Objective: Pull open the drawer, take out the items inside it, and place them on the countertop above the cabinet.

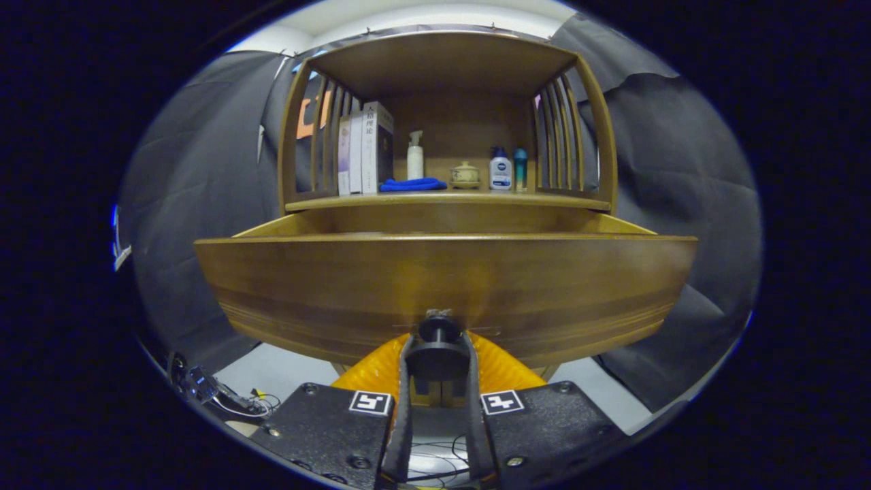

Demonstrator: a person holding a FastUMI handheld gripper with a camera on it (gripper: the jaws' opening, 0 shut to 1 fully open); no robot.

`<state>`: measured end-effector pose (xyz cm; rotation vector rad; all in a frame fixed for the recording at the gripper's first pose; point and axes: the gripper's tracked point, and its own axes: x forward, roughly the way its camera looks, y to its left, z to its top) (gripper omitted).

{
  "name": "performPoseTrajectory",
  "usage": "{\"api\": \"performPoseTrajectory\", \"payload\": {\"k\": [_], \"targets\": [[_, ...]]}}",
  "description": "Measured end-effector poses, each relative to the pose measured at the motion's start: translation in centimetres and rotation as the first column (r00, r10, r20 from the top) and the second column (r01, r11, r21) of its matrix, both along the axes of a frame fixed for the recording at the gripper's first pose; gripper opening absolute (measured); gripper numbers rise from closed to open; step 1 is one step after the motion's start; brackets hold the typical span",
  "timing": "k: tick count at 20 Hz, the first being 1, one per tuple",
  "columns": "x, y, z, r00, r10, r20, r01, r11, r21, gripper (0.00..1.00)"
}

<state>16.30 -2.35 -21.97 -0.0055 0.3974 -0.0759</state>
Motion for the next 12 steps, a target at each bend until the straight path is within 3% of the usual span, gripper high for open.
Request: {"api": "performPoseTrajectory", "payload": {"k": [9, 12], "targets": [[-0.1, -0.1, -0.3, 0.993, 0.041, -0.107, -0.039, 0.999, 0.017, 0.35], [-1.0, 0.0, 0.7, 0.986, 0.076, -0.151, -0.072, 0.997, 0.035, 0.47]]}}
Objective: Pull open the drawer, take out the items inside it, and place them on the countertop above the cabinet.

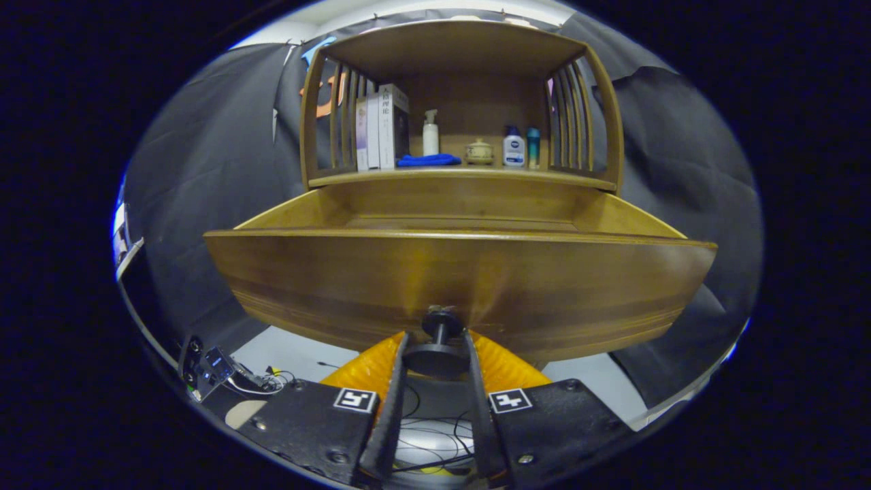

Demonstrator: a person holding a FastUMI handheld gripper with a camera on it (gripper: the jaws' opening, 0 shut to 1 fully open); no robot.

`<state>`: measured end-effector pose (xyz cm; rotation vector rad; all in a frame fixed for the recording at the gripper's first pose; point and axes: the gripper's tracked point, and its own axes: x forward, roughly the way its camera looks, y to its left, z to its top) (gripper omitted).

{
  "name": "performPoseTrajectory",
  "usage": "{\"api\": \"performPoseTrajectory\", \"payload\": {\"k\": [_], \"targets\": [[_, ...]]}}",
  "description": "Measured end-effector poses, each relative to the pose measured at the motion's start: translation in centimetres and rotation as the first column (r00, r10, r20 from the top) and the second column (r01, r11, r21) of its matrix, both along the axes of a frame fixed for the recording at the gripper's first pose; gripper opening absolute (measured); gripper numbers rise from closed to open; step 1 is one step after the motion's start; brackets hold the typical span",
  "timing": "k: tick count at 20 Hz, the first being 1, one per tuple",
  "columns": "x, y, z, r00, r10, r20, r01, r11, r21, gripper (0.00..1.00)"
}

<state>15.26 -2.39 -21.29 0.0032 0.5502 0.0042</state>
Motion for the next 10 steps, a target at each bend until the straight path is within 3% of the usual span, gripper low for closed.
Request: {"api": "performPoseTrajectory", "payload": {"k": [1, 5, 7, 10], "targets": [[-0.1, 0.4, 0.7, 1.000, 0.018, -0.004, -0.018, 1.000, 0.019, 0.50], [-1.8, 1.7, 3.5, 0.997, 0.069, -0.045, -0.067, 0.997, 0.035, 0.80], [-2.3, 3.3, 6.0, 0.991, 0.131, -0.018, -0.130, 0.991, 0.038, 0.79], [-1.7, 3.4, 8.8, 0.991, 0.131, -0.002, -0.130, 0.990, 0.059, 0.84]]}}
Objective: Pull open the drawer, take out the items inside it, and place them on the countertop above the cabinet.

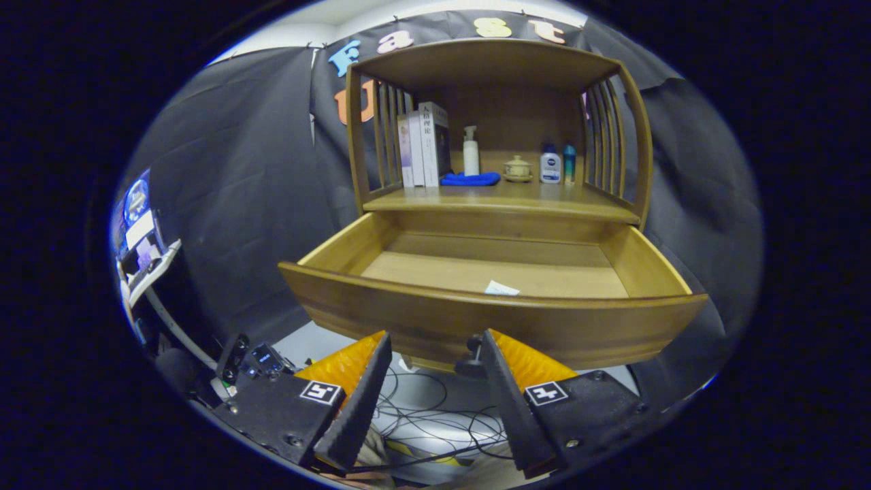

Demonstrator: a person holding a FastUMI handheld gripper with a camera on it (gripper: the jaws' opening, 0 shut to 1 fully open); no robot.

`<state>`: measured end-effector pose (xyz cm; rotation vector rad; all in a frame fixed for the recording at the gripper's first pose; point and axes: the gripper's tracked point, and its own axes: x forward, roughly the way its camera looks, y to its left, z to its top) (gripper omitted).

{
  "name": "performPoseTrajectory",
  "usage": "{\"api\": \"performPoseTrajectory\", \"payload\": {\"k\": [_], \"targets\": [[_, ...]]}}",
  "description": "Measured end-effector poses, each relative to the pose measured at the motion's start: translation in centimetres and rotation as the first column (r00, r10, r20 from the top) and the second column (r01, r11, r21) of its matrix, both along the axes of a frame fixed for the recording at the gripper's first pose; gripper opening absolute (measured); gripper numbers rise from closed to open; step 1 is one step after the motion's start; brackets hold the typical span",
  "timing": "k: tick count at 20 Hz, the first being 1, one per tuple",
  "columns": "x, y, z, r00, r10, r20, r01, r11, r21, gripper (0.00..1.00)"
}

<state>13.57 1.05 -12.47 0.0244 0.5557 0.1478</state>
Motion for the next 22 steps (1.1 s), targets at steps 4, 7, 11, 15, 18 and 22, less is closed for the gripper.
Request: {"api": "performPoseTrajectory", "payload": {"k": [4, 7, 11, 15, 18, 22], "targets": [[3.4, -0.5, 1.9, 1.000, -0.022, -0.005, 0.022, 1.000, -0.010, 0.92], [6.3, -1.0, 1.9, 0.995, -0.046, -0.085, 0.048, 0.999, 0.021, 0.92], [9.4, -2.3, 0.2, 0.966, -0.105, -0.238, 0.114, 0.993, 0.022, 0.94], [11.8, -3.0, -1.3, 0.908, -0.160, -0.387, 0.186, 0.982, 0.033, 0.94], [12.8, -3.4, -3.0, 0.840, -0.199, -0.505, 0.237, 0.971, 0.011, 0.94], [13.3, -4.0, -6.8, 0.720, -0.251, -0.647, 0.297, 0.954, -0.039, 0.93]]}}
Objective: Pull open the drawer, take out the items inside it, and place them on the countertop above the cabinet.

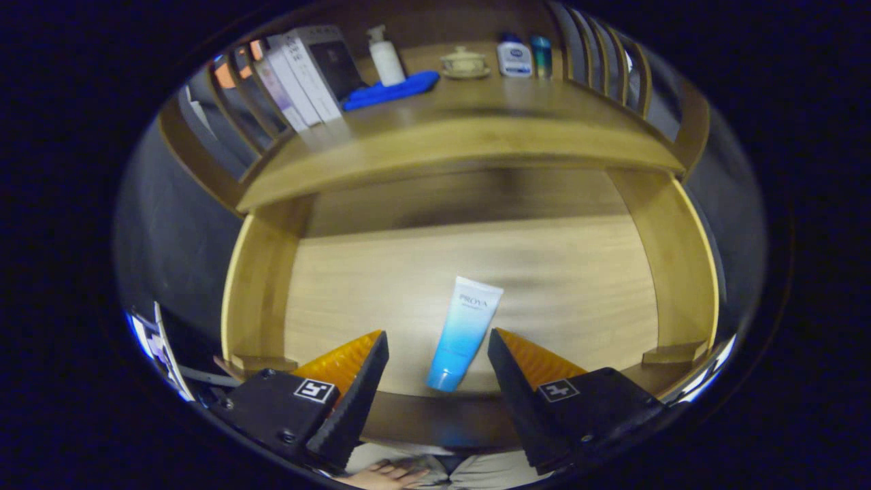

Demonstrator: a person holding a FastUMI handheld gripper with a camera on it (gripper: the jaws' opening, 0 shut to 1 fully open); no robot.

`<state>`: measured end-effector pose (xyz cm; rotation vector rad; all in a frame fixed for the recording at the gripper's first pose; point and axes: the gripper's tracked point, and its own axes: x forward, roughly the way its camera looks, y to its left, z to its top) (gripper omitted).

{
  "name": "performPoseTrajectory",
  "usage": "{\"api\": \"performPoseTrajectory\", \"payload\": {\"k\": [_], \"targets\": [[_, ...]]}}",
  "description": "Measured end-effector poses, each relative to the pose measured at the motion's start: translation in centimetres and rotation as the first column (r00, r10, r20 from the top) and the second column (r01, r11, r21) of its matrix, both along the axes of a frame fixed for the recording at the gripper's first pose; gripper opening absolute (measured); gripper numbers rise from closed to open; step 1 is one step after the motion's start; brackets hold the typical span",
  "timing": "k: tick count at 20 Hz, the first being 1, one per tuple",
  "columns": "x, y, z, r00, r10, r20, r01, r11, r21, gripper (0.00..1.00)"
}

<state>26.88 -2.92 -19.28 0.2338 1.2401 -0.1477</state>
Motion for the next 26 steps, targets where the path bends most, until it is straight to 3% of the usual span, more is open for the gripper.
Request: {"api": "performPoseTrajectory", "payload": {"k": [9, 12, 13, 17, 21, 26], "targets": [[0.0, -0.3, -4.0, 0.977, -0.055, -0.206, 0.048, 0.998, -0.036, 0.88], [0.4, -0.8, -4.3, 0.978, -0.043, -0.202, 0.028, 0.996, -0.080, 0.75], [0.4, -1.2, -4.6, 0.979, -0.046, -0.199, 0.027, 0.995, -0.097, 0.66], [0.9, -1.1, -4.7, 0.985, -0.061, -0.163, 0.047, 0.995, -0.091, 0.52], [0.9, -1.2, -4.1, 0.993, -0.047, -0.108, 0.038, 0.996, -0.080, 0.44], [0.8, -0.7, -1.3, 0.998, 0.005, -0.059, -0.010, 0.996, -0.083, 0.43]]}}
